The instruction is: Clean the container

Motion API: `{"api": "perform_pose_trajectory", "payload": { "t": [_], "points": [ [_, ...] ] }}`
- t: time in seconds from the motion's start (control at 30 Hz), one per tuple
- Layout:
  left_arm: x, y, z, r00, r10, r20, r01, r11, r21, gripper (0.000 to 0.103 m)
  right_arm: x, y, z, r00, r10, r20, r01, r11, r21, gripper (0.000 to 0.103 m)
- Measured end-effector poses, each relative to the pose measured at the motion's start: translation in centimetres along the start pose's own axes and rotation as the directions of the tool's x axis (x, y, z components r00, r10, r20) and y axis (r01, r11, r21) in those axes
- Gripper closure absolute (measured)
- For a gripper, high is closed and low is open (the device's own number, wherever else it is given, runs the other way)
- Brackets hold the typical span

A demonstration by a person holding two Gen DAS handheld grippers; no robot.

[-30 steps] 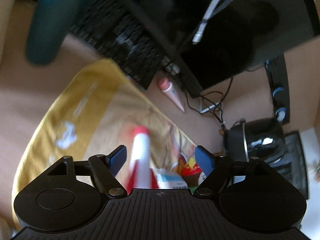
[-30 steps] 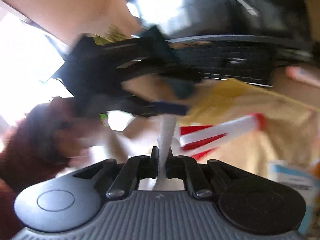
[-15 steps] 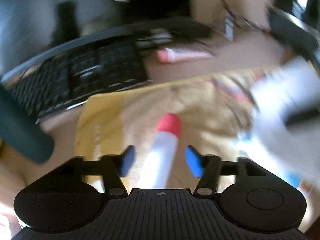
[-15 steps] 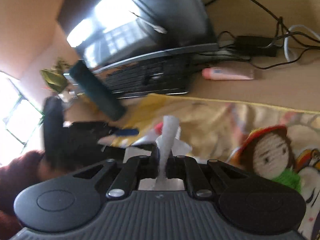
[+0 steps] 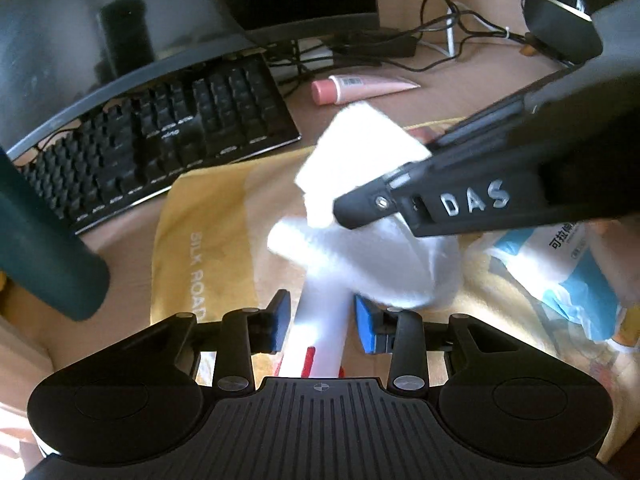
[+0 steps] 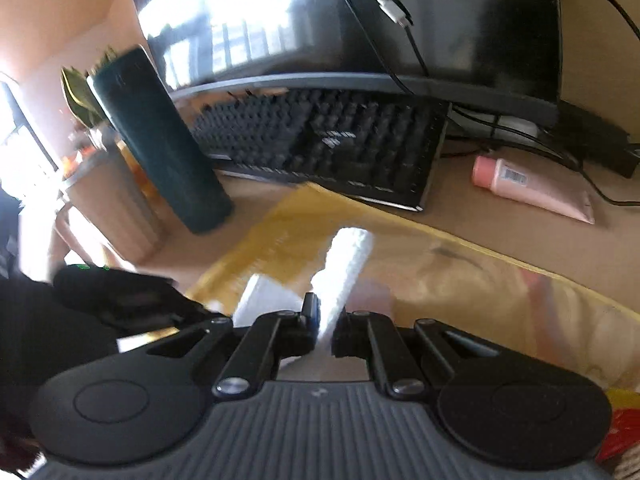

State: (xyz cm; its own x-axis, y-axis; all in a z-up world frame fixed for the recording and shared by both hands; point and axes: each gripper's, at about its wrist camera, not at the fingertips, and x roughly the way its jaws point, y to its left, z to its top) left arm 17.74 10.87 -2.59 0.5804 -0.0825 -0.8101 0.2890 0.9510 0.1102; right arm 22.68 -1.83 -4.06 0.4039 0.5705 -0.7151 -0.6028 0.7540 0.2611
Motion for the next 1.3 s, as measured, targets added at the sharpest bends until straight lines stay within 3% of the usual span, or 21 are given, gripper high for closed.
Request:
{"api": "perform_pose_trajectory", "payload": {
  "t": [0.27, 0.5, 0.57, 0.67, 0.73, 0.8, 0.87, 0.97, 1.07, 1.1, 1.17, 1.2, 1.27, 1.3],
  "points": [
    [-0.1, 0.8, -0.3, 1.0, 0.004, 0.002, -0.004, 1.0, -0.009, 0.064, -1.4, -2.9, -1.4, 0.993, -0.103, -0.064, 0.107, 0.992, 0.063, 0.096],
    [-1.1, 2.5, 0.2, 0.999, 0.029, 0.014, -0.028, 0.995, -0.098, 0.063, -6.2, -4.0, -2.4, 0.994, -0.113, -0.002, 0.113, 0.986, 0.121, 0.096],
    [-2.1, 2.6, 0.5, 0.999, 0.01, 0.035, -0.005, 0.99, -0.143, 0.06, -8.5, -4.6, -2.7, 0.991, -0.127, 0.034, 0.121, 0.982, 0.148, 0.096],
    [-3.8, 2.2, 0.8, 0.994, -0.073, 0.077, 0.089, 0.971, -0.223, 0.047, -11.8, -5.6, -3.4, 0.984, -0.154, 0.088, 0.135, 0.972, 0.193, 0.096],
    [-4.3, 1.5, 1.0, 0.98, -0.177, 0.092, 0.196, 0.937, -0.288, 0.04, -13.6, -6.2, -3.9, 0.978, -0.173, 0.116, 0.145, 0.964, 0.222, 0.095],
    [-4.1, 0.3, 0.8, 0.952, -0.295, 0.086, 0.306, 0.886, -0.348, 0.036, -15.3, -6.8, -4.6, 0.972, -0.189, 0.139, 0.148, 0.955, 0.259, 0.094],
    [-3.2, -1.4, 0.6, 0.908, -0.417, 0.052, 0.402, 0.827, -0.392, 0.03, -16.6, -7.3, -5.3, 0.967, -0.199, 0.157, 0.147, 0.945, 0.293, 0.094],
    [-1.3, -3.9, 0.5, 0.862, -0.508, -0.012, 0.451, 0.777, -0.44, 0.025, -17.9, -7.8, -6.2, 0.963, -0.204, 0.175, 0.138, 0.935, 0.326, 0.094],
    [0.1, -5.8, 0.9, 0.871, -0.489, -0.054, 0.418, 0.794, -0.442, 0.015, -18.7, -7.9, -6.9, 0.956, -0.234, 0.179, 0.17, 0.934, 0.313, 0.094],
    [0.5, -6.3, 1.2, 0.867, -0.495, -0.054, 0.422, 0.788, -0.448, 0.009, -18.9, -7.9, -7.1, 0.954, -0.241, 0.178, 0.178, 0.934, 0.309, 0.094],
    [1.1, -7.3, 1.8, 0.86, -0.508, -0.052, 0.434, 0.781, -0.449, 0.009, -19.3, -7.9, -7.7, 0.954, -0.244, 0.175, 0.181, 0.932, 0.313, 0.094],
    [1.3, -7.8, 2.0, 0.866, -0.498, -0.055, 0.429, 0.794, -0.431, 0.009, -19.2, -7.9, -7.9, 0.956, -0.239, 0.172, 0.176, 0.932, 0.316, 0.094],
    [1.4, -9.0, 2.3, 0.9, -0.432, -0.058, 0.384, 0.85, -0.362, 0.011, -19.1, -7.6, -8.1, 0.959, -0.231, 0.164, 0.172, 0.935, 0.311, 0.094],
    [1.1, -9.5, 2.2, 0.915, -0.401, -0.051, 0.365, 0.874, -0.321, 0.024, -19.1, -7.4, -8.2, 0.961, -0.227, 0.161, 0.171, 0.938, 0.302, 0.094]
  ]
}}
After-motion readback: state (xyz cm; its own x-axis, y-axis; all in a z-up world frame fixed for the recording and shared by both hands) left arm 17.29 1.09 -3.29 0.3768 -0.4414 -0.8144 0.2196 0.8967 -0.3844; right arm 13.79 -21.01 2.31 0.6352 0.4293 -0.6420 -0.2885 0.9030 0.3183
